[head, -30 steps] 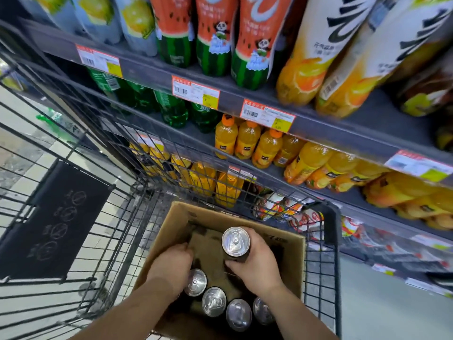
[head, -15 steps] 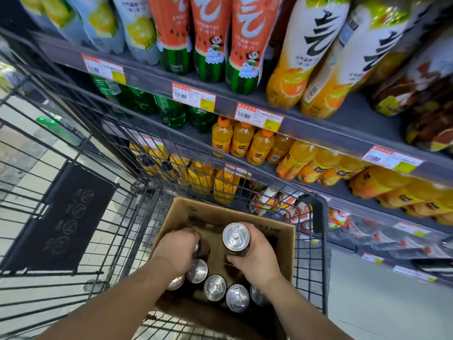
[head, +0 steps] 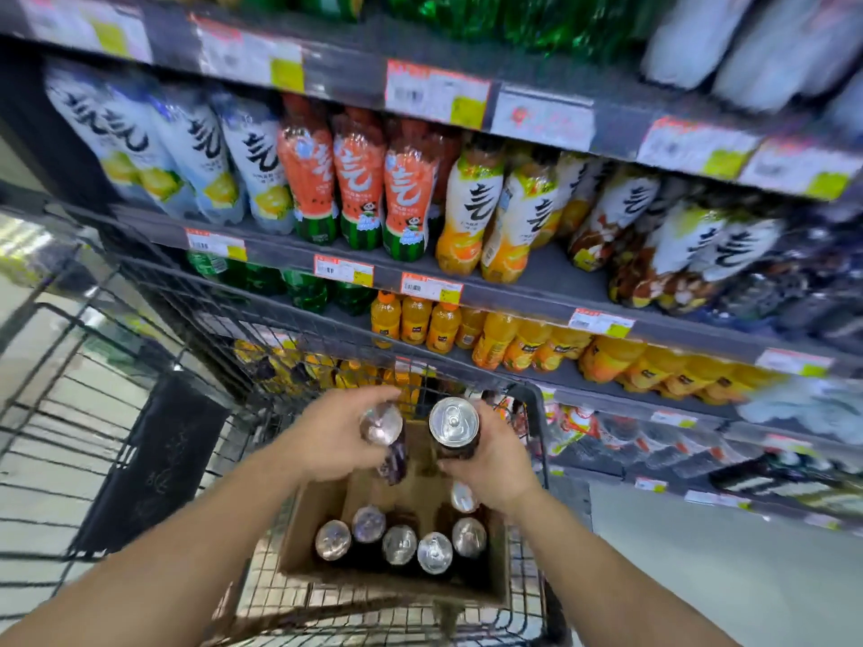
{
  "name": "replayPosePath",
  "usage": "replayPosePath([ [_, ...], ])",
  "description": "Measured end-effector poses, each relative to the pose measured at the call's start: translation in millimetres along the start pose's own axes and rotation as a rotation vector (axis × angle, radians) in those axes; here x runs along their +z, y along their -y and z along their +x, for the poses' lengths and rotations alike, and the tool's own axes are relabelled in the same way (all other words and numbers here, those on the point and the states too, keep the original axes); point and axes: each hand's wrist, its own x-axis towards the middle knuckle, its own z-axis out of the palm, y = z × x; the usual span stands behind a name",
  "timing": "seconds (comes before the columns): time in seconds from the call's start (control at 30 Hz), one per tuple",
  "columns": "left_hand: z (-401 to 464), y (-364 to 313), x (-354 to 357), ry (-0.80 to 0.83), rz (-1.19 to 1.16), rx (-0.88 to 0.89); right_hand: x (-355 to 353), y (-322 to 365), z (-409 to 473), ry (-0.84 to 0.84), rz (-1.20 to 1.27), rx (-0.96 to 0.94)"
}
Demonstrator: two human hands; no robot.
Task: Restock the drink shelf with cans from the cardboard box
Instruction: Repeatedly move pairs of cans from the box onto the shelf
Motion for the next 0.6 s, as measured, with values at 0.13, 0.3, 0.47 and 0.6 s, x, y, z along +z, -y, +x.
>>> replayPosePath([
  [0.13, -10.5, -43.7, -17.0, -0.105, -0.198, 0.088, -37.0, 21.2, -20.1, -0.077, -0.021, -0.052],
  [0.3, -11.1, -120.3, -23.0, -0.225, -0.369, 0.211, -108.6, 31.0, -49.9, -0.128, 0.013, -0.085],
  [0.47, -1.0, -225.8, -10.4, -0.261, -0.5, 0.324, -210.1, 27.9, -104.3, -0.21, 0.101, -0.117],
  [0.6, -5.8, -329.8, 33.8, -0.245, -0.538, 0.436, -295.4, -5.6, -171.8, -0.284, 0.153, -0.133],
])
